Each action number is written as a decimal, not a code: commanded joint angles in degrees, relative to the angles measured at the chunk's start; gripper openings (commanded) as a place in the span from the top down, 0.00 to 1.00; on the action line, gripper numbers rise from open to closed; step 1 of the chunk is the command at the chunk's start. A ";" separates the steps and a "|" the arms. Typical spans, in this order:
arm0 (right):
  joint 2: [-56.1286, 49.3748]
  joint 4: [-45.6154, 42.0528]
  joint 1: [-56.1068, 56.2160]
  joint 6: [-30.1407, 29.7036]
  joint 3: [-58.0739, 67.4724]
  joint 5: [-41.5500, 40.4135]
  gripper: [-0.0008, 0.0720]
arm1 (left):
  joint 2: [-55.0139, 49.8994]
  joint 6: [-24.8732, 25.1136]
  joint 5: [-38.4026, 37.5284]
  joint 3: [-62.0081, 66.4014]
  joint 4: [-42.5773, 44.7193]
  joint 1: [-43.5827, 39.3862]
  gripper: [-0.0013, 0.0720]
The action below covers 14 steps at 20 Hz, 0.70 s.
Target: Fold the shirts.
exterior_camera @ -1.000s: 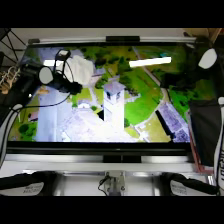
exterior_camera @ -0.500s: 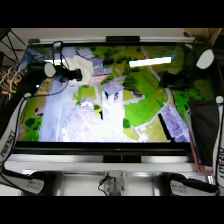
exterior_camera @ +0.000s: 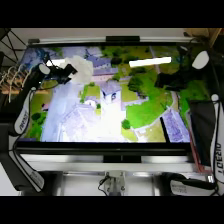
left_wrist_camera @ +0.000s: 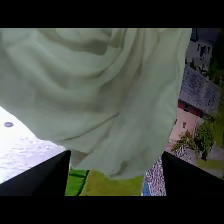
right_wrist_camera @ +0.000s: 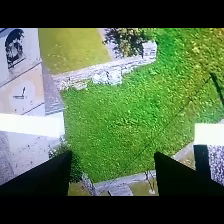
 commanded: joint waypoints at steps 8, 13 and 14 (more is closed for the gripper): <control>-0.11 4.46 0.04 -0.85 -0.02 0.94 0.12 | -5.14 1.75 11.43 0.59 -5.79 -3.58 0.94; -0.11 4.96 0.00 -0.85 -0.02 0.96 0.12 | 5.73 9.77 10.82 0.66 -7.89 -3.74 0.94; 0.04 4.44 0.00 -1.16 0.00 1.88 0.12 | 10.49 16.17 9.40 0.66 -7.89 -4.11 0.94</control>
